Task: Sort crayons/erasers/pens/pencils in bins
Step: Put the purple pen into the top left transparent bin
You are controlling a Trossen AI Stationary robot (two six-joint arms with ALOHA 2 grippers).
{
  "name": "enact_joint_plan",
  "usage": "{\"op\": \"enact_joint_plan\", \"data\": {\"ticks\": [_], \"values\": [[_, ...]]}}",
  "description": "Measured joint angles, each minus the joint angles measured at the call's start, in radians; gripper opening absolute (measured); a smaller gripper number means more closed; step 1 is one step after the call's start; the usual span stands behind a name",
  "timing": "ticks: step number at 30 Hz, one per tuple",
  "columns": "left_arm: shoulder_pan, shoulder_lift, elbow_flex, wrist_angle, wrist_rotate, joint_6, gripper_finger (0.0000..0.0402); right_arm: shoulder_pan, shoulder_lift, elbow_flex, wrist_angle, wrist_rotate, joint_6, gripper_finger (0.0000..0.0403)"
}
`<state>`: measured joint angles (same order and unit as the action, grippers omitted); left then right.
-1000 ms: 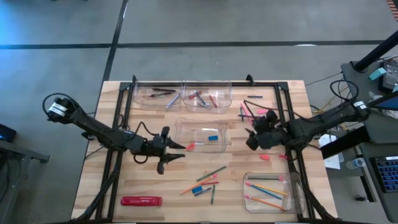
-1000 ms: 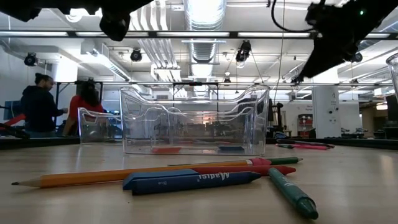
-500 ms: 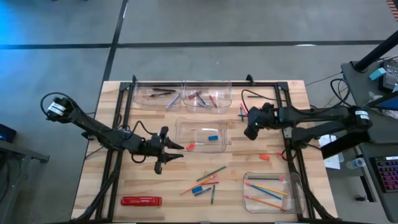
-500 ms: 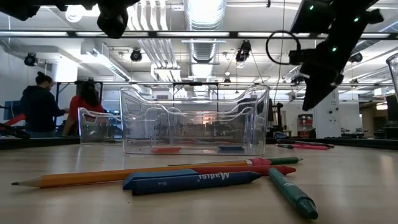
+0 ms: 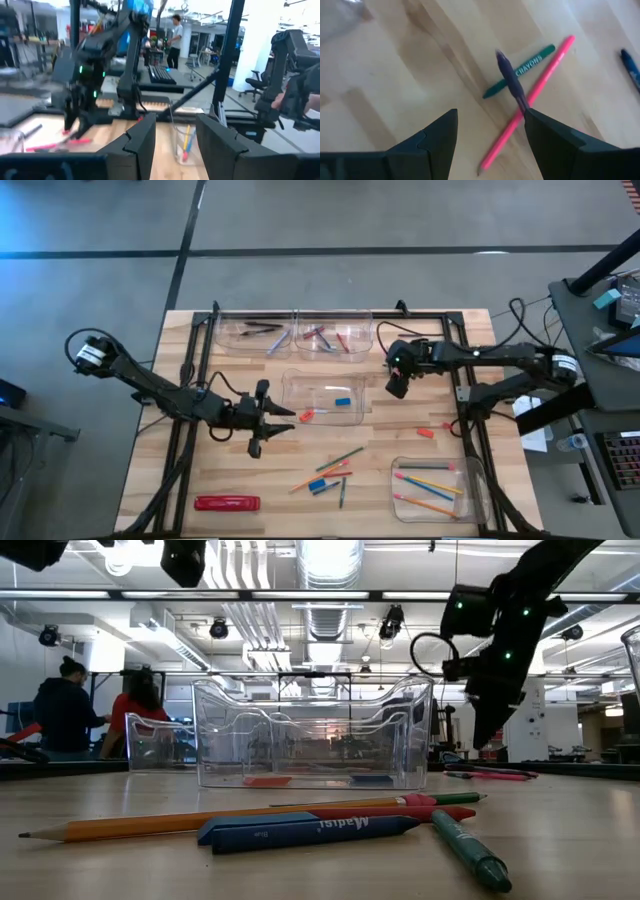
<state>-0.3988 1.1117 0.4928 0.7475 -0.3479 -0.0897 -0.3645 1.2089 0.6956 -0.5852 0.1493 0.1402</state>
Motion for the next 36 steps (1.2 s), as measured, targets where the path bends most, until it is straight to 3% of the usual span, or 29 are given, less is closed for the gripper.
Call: {"op": "enact_joint_plan", "data": {"ticks": [6,14,20,27,30,36], "values": [[0.000,-0.031,0.009,-0.003,-0.001,0.044,0.0125,-0.008,0.052,0.000,-0.001,-0.001,0.018,0.0219],[0.014,-0.182,0.006,-0.215,-0.002,0.103,0.0125,-0.009,0.030,0.000,-0.001,-0.001,0.016,0.0219],[0.043,-0.262,-0.008,-0.251,-0.004,0.199,0.0125,-0.009,0.026,0.000,0.001,-0.003,-0.026,0.0219],[0.140,-0.283,-0.001,-0.274,0.007,0.228,0.0125,-0.067,0.058,0.000,0.087,-0.124,-0.089,0.0219],[0.204,-0.285,-0.002,-0.274,0.079,0.227,0.0125,-0.101,0.068,0.000,0.113,-0.124,-0.113,0.0219],[0.357,-0.275,0.003,-0.285,0.319,0.179,0.0125,-0.154,0.085,0.000,0.120,-0.124,-0.167,0.0219]]}}
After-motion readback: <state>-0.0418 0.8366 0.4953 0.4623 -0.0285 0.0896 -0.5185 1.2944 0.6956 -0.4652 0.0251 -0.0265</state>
